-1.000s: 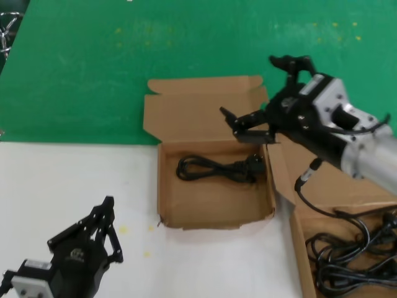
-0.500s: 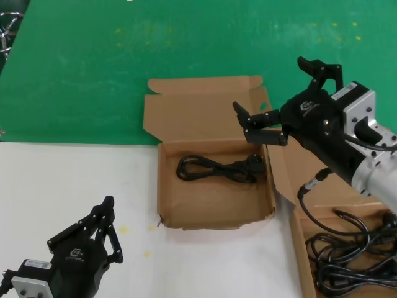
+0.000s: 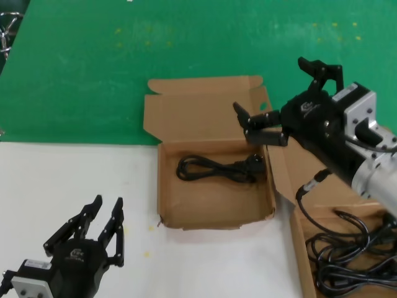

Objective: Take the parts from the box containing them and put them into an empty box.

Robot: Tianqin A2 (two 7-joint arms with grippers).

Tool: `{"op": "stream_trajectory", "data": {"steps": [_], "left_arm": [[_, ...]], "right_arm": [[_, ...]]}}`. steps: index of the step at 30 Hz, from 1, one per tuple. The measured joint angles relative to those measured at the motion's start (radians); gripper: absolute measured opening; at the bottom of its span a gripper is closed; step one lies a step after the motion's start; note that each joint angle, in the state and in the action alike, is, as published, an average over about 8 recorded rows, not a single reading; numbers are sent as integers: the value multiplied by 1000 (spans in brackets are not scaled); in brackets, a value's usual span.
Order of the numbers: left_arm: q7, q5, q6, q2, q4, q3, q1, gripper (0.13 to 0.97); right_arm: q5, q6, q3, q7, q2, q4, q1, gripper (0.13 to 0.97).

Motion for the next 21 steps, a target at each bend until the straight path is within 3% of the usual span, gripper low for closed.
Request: {"op": "stream_trajectory", "data": {"steps": [5,14,21], "left_arm": [[1,-1,-1,0,-1,-1,2,247],[3,-4,-4,-1,-3,-4,6,403],[5,-6,-6,-2,-4,-6,10,592]], "right_arm": [[28,21,5,-18,4,3,-28,966],[110,80,18,-71,16,11,-109,966],[178,130,30,-115,25,18,-176,966]]}}
